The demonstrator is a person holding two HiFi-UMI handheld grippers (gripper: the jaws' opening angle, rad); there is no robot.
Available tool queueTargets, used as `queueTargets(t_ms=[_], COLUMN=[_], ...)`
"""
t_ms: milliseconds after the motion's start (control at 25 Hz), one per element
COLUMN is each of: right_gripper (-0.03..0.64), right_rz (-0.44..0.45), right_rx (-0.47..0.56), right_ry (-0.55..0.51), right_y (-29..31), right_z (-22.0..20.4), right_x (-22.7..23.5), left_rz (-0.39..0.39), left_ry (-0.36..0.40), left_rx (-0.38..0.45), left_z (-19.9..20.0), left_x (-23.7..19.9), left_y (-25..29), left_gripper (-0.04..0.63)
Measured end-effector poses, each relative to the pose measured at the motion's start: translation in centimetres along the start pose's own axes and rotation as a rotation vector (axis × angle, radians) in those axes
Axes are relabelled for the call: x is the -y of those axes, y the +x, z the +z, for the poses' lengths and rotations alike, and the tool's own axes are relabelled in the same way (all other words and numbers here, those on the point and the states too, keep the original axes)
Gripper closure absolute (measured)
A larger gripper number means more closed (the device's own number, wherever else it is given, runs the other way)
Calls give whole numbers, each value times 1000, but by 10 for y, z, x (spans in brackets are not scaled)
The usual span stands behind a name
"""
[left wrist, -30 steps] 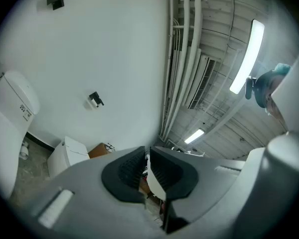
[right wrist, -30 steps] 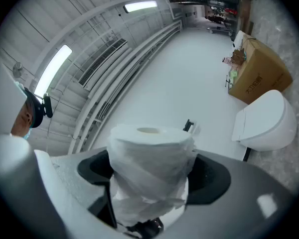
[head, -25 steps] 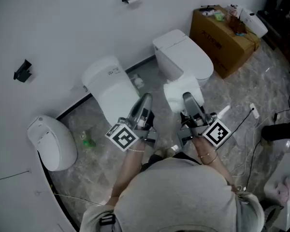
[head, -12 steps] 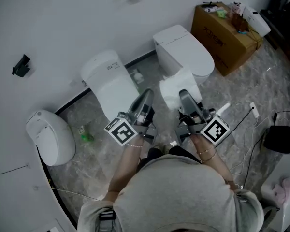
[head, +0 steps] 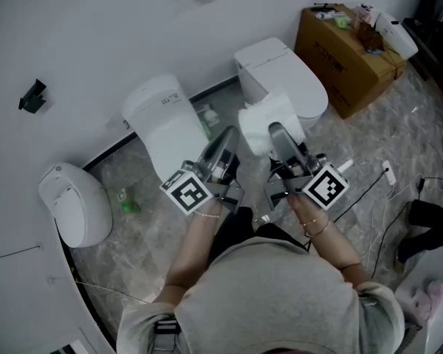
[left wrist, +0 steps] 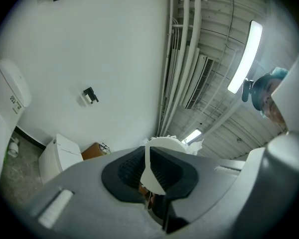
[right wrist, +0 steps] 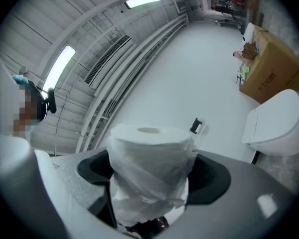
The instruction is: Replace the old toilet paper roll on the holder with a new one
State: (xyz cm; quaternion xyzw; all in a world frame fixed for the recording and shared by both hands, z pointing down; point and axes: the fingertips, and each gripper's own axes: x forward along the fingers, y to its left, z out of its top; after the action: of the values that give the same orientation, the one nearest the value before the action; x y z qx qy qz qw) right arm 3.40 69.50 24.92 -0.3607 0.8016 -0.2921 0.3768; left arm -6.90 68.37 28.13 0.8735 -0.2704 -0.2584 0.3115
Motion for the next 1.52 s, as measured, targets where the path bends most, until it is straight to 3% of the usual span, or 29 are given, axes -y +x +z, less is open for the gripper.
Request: queueTargets(t_ms=[120, 360, 760, 1040, 1520], right_gripper=[190, 190, 190, 190, 190], right_rz=[-7, -27, -77, -83, -128], right_rx=[-10, 17, 57, 84, 101], right_ry=[35, 71, 110, 83, 74], right_y=[6, 30, 139, 222, 279], right_z=[-5, -6, -1, 8, 10], right_x=[9, 48, 131, 178, 226], left_rz=[13, 46, 23, 3, 5], left_ry=[19, 135, 83, 78, 24], left_rx=[0, -30, 7, -18, -70], left_z=[0, 5, 79, 124, 141], left_x=[-6, -39, -139, -206, -272], left_y=[9, 36, 106, 159, 198], left_gripper=[581, 581, 581, 581, 581])
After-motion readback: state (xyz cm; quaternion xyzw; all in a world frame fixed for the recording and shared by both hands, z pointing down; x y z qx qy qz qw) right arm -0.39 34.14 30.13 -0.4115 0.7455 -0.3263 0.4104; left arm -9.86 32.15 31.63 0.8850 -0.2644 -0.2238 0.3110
